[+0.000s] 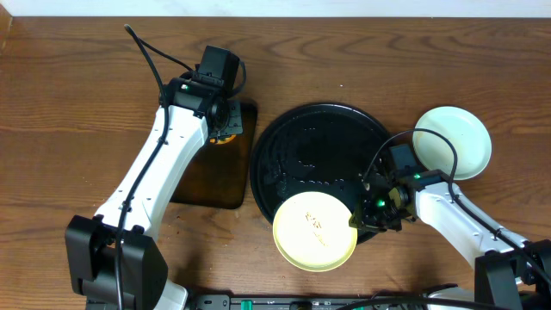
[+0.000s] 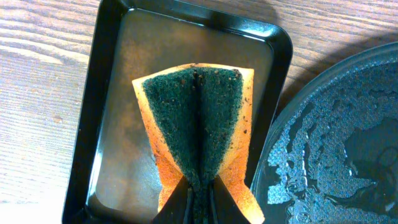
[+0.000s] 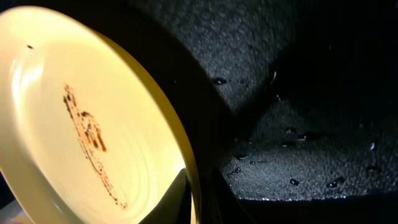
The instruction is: Clean dirty plates on tray and stack at the side
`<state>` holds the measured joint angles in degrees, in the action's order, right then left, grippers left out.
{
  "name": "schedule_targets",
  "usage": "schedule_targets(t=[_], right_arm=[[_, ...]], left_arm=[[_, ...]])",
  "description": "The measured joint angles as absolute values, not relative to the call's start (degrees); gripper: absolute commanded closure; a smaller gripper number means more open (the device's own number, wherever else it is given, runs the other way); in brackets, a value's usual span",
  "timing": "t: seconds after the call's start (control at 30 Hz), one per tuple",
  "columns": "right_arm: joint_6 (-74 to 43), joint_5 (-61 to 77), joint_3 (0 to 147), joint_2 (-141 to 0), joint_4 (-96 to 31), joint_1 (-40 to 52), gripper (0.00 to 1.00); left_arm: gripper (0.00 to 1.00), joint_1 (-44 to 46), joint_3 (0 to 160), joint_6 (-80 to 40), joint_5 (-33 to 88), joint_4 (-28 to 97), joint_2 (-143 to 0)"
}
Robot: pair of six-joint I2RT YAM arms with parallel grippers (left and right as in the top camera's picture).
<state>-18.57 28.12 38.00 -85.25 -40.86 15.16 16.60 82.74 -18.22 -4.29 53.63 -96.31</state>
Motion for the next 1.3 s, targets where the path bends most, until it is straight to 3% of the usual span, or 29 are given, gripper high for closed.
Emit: schedule_targets(t=[0.23,0.33,0.5,0.93,1.3], right_arm=[[-18.94,28.1,37.39,-85.25,-40.82,15.2,0.91],[-18.9,28.1,37.39,-85.25,-40.77,15.31,0.99],[-19.9,27.18,37.32,-85.25,-38.22,15.46,0.99],[-23.05,15.07,37.01,-85.25,-12.47,15.46,0.99],[-24.03,11.31,36.99,-86.56,-14.02,15.46,0.99]], left_arm=[[0.92,16.6,82.74,-18.22,-4.29,53.63,-96.31],[0.93,16.6,82.74,-18.22,-4.29,53.63,-96.31],[0.93,16.6,82.74,-18.22,-4.29,53.63,-96.31],[0.93,16.6,82.74,-18.22,0.45,53.6,-96.31],[0.93,22.79,80.68,-18.22,5.1,48.8,-96.38]])
